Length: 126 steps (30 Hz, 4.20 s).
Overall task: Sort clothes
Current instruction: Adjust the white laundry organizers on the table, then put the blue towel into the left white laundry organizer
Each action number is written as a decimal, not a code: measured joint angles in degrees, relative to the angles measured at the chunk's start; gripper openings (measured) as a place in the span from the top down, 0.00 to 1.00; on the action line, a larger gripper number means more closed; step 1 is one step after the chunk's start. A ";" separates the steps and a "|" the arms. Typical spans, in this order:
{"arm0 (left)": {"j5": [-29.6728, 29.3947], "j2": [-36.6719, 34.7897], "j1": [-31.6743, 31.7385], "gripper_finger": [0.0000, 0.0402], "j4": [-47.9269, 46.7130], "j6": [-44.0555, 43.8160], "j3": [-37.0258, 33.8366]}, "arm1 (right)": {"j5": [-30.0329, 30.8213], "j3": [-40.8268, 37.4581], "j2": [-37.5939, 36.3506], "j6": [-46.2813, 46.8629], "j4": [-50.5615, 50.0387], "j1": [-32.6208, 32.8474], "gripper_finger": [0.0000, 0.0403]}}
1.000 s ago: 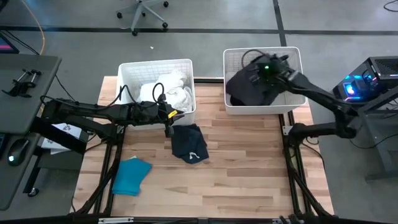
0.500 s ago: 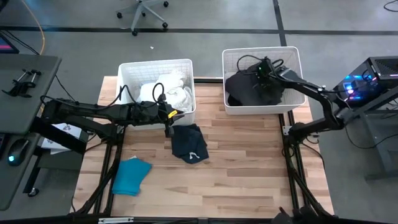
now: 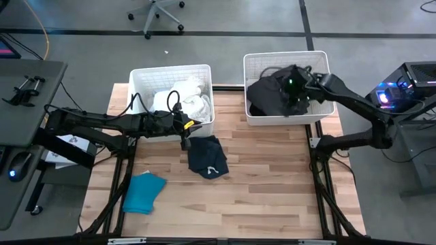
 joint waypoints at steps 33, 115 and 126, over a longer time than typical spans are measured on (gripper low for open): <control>0.75 0.15 -1.69 0.86 2.31 0.74 -0.17 | -4.06 -3.22 -7.57 6.96 16.28 48.08 0.49; 9.84 3.63 -48.65 0.98 -50.70 -87.73 5.20 | 37.23 -18.71 4.60 29.89 18.82 65.53 0.49; 18.49 7.48 -55.20 0.76 -49.30 -115.40 -0.26 | 37.57 -22.36 4.60 18.29 30.63 65.49 0.49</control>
